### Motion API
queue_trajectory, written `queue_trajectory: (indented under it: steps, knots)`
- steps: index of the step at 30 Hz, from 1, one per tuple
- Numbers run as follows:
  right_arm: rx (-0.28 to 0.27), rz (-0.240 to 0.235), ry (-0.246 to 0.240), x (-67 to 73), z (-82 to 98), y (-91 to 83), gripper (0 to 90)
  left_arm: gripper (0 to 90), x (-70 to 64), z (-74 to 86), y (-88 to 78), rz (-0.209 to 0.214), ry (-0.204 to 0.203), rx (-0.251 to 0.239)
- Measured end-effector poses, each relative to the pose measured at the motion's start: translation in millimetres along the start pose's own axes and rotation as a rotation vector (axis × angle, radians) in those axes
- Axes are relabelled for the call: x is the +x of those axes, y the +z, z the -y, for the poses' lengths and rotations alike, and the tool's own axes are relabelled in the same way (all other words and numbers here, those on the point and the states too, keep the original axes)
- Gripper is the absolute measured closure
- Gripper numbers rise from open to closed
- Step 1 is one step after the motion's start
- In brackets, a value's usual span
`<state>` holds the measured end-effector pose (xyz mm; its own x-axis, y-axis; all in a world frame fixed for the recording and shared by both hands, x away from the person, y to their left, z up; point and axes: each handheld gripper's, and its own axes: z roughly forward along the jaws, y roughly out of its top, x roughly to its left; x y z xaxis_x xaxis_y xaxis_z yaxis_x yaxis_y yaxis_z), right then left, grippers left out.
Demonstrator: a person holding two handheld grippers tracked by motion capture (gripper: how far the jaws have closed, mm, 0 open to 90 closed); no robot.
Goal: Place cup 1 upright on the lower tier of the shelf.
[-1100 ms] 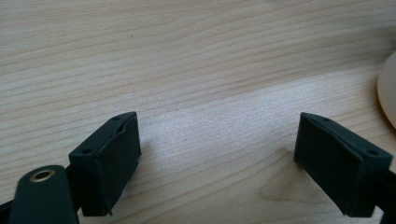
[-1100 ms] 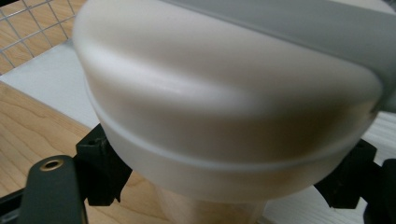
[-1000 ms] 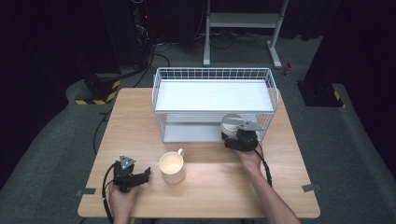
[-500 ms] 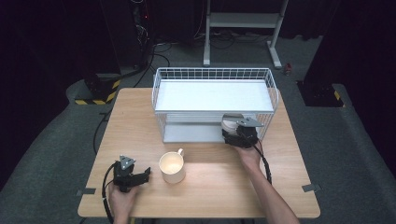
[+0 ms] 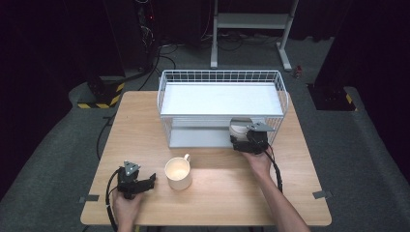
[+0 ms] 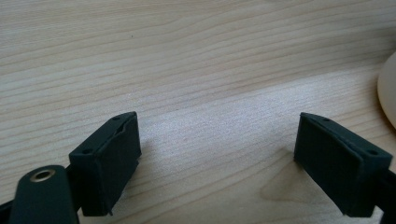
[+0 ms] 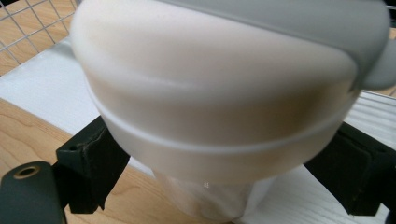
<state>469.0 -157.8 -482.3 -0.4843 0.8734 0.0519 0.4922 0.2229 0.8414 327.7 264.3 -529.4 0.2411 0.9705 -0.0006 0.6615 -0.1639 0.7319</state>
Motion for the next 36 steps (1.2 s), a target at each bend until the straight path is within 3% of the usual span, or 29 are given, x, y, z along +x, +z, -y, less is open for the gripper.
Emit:
queue_trajectory:
  steps: [11, 36]
  knots:
    - [0.029, 0.021, -0.008, 1.6, 15.1, -3.8, 20.3, 15.0, 0.0, 0.1, 0.1, -0.001, 0.000, -0.002]
    - [0.035, 0.094, 0.042, 2.6, 12.0, 11.2, 32.0, 15.0, -0.1, 0.1, 0.1, -0.001, 0.000, -0.002]
